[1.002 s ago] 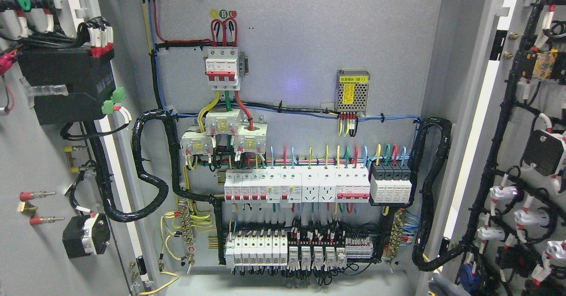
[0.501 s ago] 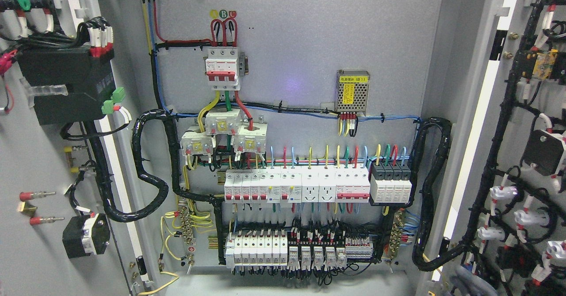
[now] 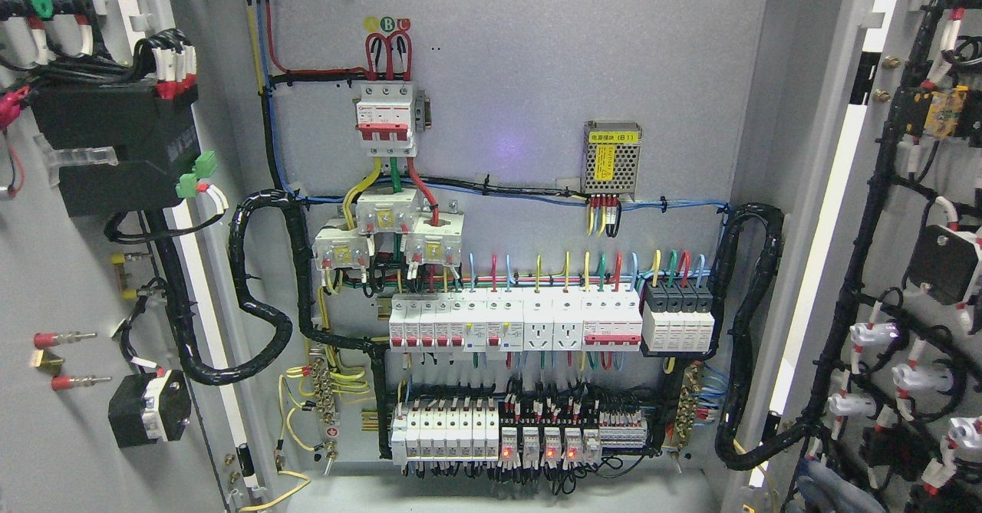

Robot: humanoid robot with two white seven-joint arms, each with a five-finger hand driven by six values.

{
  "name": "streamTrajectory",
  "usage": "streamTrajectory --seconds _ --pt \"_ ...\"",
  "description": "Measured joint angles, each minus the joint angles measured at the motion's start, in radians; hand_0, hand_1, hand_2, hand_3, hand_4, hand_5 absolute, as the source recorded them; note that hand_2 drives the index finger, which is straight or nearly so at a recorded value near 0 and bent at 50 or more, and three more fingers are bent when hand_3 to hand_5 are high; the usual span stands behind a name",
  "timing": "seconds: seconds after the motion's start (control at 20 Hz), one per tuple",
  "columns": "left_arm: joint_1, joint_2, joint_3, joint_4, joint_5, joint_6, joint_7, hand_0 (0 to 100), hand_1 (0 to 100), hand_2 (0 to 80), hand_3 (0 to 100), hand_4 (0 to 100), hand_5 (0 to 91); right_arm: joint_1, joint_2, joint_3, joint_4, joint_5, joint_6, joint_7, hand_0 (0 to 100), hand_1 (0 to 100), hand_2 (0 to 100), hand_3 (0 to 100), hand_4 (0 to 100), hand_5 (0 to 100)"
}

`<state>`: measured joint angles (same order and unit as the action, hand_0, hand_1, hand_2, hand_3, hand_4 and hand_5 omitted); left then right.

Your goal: Open door with both hands

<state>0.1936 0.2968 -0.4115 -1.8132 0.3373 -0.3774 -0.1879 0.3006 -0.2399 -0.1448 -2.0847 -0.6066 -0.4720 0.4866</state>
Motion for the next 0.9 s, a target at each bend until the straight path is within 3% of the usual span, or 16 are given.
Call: streamTrajectory --seconds 0.9 --pt "-0.011 0.034 0.093 -0.177 -0.001 0.022 0.004 0 0 0.0 0 0 0.0 0.031 -0.043 -0.014 -0.003 -0.001 -0.008 0.001 0 0 0 0 0 0"
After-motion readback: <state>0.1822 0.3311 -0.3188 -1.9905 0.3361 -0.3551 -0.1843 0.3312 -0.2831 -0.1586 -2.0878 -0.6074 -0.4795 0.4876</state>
